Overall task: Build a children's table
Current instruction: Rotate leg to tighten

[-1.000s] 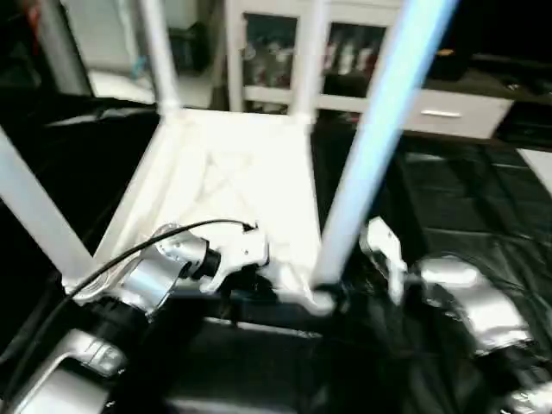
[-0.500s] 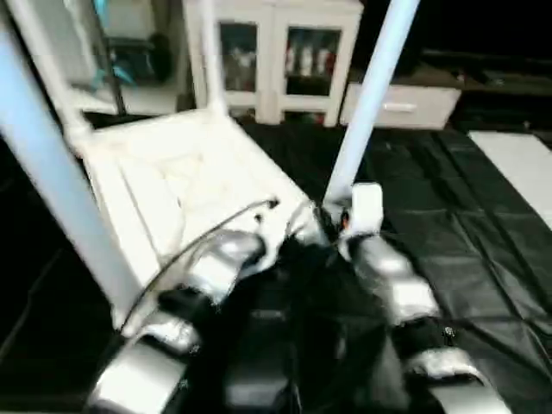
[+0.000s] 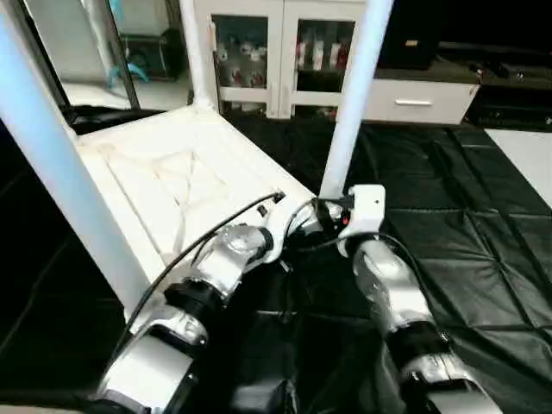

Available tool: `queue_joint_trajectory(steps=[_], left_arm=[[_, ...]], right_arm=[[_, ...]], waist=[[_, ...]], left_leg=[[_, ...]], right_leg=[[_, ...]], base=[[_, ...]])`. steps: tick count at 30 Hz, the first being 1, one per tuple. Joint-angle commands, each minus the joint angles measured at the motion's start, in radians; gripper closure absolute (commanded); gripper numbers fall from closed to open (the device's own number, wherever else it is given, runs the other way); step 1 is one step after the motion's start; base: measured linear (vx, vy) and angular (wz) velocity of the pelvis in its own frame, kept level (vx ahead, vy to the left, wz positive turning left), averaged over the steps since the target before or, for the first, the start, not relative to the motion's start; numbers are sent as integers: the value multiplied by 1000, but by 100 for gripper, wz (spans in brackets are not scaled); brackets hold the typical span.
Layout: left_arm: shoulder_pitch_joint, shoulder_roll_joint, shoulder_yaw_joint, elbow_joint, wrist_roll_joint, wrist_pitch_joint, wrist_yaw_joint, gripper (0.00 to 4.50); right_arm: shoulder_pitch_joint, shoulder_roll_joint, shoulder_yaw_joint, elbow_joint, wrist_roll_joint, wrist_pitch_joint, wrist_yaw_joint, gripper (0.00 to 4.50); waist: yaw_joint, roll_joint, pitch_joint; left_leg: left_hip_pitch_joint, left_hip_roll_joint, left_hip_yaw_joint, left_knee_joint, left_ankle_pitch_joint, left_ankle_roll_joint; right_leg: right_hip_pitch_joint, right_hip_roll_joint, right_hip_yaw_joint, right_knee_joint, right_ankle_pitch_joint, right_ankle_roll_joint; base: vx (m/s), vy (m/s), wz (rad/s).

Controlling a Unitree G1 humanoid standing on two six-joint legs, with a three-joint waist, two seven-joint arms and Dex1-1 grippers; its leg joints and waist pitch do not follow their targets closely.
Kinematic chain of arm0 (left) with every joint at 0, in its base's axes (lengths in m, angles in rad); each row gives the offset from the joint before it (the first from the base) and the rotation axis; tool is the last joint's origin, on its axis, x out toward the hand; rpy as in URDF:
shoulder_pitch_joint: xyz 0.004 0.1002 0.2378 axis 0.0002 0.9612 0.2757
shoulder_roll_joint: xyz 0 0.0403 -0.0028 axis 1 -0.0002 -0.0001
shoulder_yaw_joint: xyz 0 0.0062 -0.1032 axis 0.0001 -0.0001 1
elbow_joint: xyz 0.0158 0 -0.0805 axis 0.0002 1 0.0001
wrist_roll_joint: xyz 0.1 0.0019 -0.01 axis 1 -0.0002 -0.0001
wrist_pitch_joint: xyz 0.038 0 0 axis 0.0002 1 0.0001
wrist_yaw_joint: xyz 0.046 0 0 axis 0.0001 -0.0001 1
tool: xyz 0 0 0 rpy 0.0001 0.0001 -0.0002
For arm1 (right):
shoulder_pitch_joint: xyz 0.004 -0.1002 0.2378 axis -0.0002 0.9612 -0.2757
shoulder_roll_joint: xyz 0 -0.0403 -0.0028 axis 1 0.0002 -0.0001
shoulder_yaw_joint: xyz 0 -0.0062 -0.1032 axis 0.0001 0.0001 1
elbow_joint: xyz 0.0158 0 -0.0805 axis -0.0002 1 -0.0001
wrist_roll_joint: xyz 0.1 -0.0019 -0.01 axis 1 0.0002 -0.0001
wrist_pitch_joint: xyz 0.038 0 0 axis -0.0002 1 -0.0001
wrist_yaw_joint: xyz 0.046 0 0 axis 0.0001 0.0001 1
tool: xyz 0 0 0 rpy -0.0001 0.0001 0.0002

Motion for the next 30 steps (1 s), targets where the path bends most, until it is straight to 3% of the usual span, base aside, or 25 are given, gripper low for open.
queue_joint_trajectory(steps=[1, 6, 9, 10, 11, 12, 16, 20, 26, 27, 30], left_arm=[[25, 11, -2, -2, -10, -44, -30, 450], [66, 112, -54, -70, -26, -56, -271, 450], [88, 149, -77, -105, -44, -72, -384, 450], [114, 192, -109, -147, -61, -120, -505, 450], [114, 192, -109, -147, -61, -120, -505, 450], [143, 228, -132, -198, -98, -154, -624, 450], [164, 282, -172, -271, -115, -81, -738, 450], [177, 304, -188, -326, -132, -41, -812, 450], [189, 319, -204, -377, -141, -11, -858, 450], [191, 321, -205, -386, -143, -4, -862, 450], [196, 324, -207, -404, -142, 11, -865, 450]], right_arm=[[0, -10, 15, -47, 14, 7, 44, 116], [90, -213, 45, -235, 54, 124, 317, 65], [118, -280, 64, -288, 67, 148, 418, 43], [145, -343, 89, -340, 87, 175, 518, 31], [145, -343, 89, -340, 87, 175, 518, 22], [167, -393, 108, -379, 104, 193, 596, 16], [207, -488, 145, -456, 158, 265, 753, 4], [226, -550, 191, -514, 175, 327, 854, 4], [213, -577, 251, -528, 165, 363, 938, 4], [209, -578, 260, -526, 163, 368, 944, 32], [198, -577, 278, -513, 149, 363, 957, 57]], waist=[[7, -11, -44], [23, -5, -44], [29, 0, -47], [31, 2, -48], [33, 1, -50], [35, 4, -51], [44, 7, -52], [50, -1, -50], [54, -3, -47], [55, -5, -46], [55, -6, -48]], left_leg=[[0, 41, -9, -75, -264, 47], [3, 47, -3, -73, -221, 66], [4, 49, 1, -70, -191, 73], [5, 49, -1, -70, -183, 76], [7, 52, -2, -70, -181, 80], [6, 54, 0, -67, -154, 89], [18, 56, 8, -63, -135, 109], [14, 56, 10, -64, -152, 96], [16, 56, 13, -65, -178, 75], [16, 56, 13, -65, -178, 71], [16, 55, 13, -64, -170, 67]], right_leg=[[37, -66, 54, -98, -293, -168], [42, -65, 56, -95, -252, -173], [42, -65, 56, -86, -173, -201], [43, -64, 55, -82, -145, -210], [45, -64, 55, -81, -131, -215], [46, -64, 56, -72, -60, -236], [40, -57, 56, -62, 34, -277], [46, -62, 57, -62, -17, -270], [40, -66, 63, -71, -112, -245], [40, -65, 64, -71, -122, -242], [39, -64, 65, -68, -116, -240]], base=[[0, 0, 0], [0, 0, 0], [0, 0, 0], [0, 0, 0], [0, 0, 0], [0, 0, 0], [0, 0, 0], [0, 0, 0], [0, 0, 0], [0, 0, 0], [0, 0, 0]])
